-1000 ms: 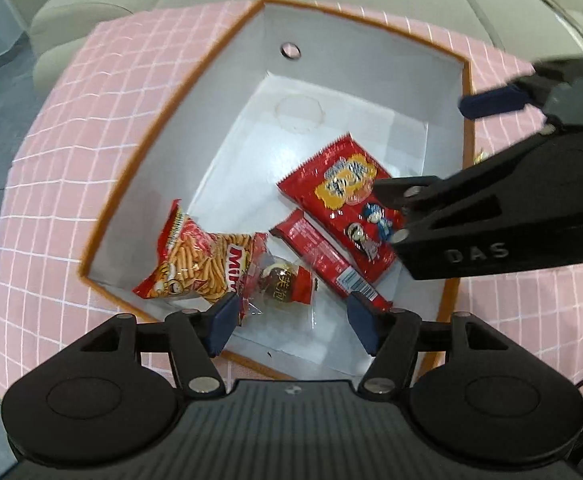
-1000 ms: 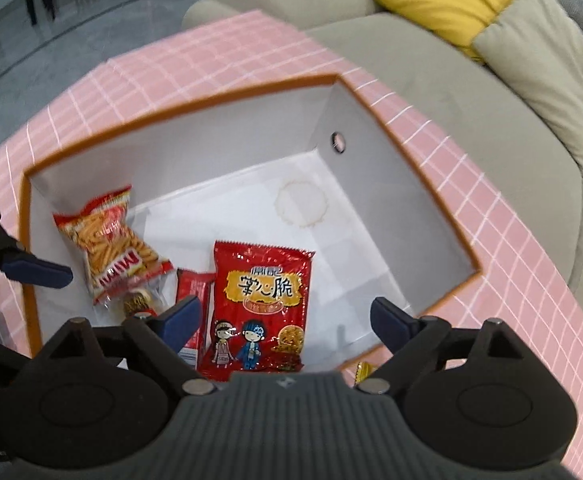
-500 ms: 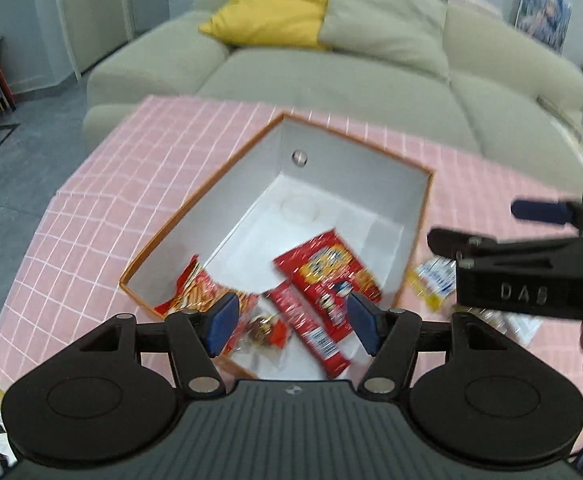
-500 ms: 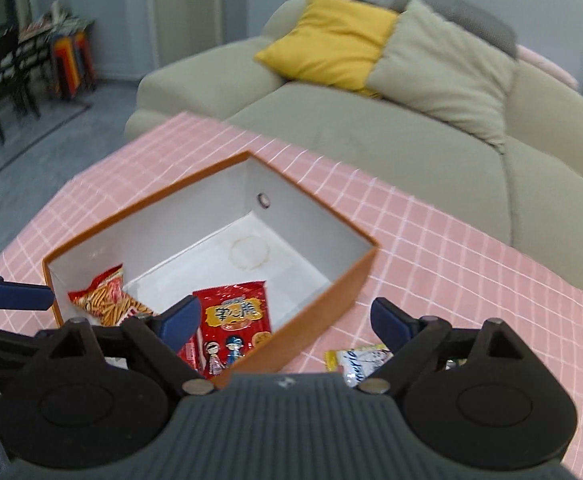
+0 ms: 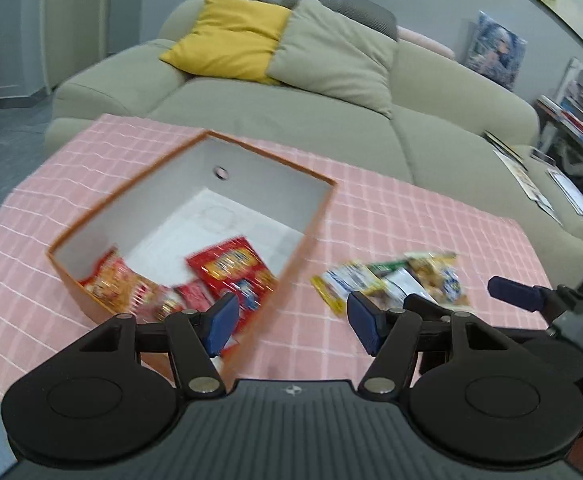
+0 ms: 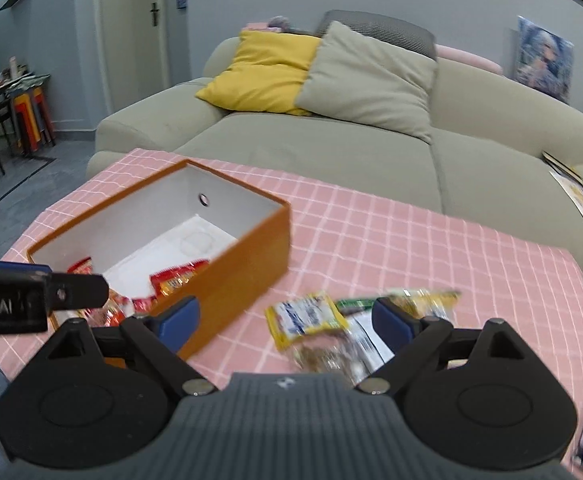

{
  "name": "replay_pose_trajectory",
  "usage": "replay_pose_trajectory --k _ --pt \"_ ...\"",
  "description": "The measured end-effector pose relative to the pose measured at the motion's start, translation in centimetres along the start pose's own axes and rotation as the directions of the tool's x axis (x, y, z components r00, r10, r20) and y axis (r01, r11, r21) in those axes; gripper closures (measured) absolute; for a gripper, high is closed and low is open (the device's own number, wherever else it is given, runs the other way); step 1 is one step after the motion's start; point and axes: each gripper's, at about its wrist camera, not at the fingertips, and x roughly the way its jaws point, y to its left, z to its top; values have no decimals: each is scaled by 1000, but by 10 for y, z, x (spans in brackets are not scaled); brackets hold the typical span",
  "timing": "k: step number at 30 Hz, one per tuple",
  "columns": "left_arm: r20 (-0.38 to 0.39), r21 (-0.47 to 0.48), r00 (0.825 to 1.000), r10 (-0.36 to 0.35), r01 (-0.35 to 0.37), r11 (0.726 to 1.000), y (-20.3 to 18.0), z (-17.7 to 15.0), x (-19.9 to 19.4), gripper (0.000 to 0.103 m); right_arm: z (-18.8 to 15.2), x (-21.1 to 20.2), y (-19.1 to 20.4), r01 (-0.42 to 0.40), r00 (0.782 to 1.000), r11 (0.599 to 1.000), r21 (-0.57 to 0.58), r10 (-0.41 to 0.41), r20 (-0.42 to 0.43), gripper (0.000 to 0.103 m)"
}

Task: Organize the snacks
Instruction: 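Withdraw both tools from the shoebox toward the remaining snack packets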

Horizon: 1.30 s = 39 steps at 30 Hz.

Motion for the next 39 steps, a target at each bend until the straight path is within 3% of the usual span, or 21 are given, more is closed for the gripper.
replay_pose_trajectory --k 12,21,24,29,33,39 --pt "-62 66 993 -99 103 992 -37 -37 30 30 -82 -4 -44 120 993 992 38 -119 -22 14" --pt "-138 84 982 -127 139 987 -53 -45 64 30 -102 22 -67 148 986 988 42 -144 -83 17" --pt "-149 129 980 -135 155 979 -60 -43 75 30 -100 37 -73 148 985 989 7 -147 -96 19" --pt "-200 279 972 -122 176 944 -74 -39 110 30 -90 59 -91 118 986 993 -13 -119 -117 21" --pt "-233 338 964 -126 201 919 -81 -29 132 30 -80 78 -103 77 987 997 -23 -80 -136 21" --pt "-288 480 952 -98 233 846 -98 -25 167 29 -69 108 -109 21 986 996 -86 -35 -161 22"
